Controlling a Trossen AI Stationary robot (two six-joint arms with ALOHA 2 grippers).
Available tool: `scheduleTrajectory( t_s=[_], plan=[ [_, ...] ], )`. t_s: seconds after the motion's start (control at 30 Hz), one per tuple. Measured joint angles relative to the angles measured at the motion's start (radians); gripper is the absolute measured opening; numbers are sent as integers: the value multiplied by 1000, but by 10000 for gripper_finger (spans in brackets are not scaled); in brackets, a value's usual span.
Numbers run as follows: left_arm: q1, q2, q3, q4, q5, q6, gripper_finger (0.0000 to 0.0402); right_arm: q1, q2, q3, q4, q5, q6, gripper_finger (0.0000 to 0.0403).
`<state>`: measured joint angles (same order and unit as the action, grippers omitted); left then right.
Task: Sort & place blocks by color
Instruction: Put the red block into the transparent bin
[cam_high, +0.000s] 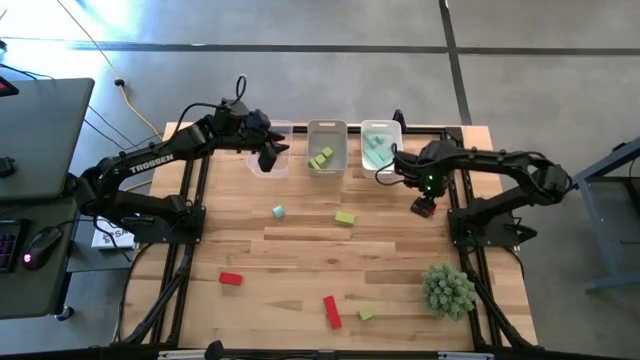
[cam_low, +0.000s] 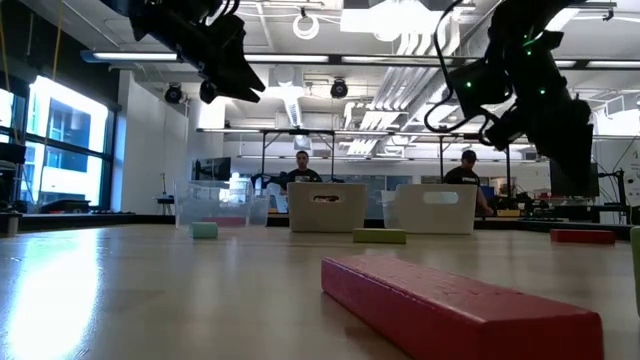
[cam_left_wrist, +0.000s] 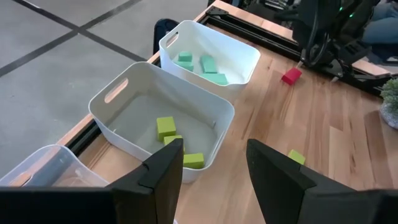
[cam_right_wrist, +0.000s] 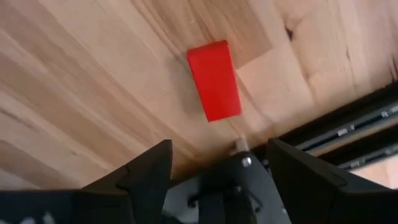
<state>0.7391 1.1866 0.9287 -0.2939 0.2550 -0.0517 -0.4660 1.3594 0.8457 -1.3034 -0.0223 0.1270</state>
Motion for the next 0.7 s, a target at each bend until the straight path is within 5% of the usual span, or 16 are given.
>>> scheduleTrajectory(
  t_s=[0.7],
  plan=[
    [0,0,0,0,0,-50,166,2,5,-143,259,20,66,252]
  ],
)
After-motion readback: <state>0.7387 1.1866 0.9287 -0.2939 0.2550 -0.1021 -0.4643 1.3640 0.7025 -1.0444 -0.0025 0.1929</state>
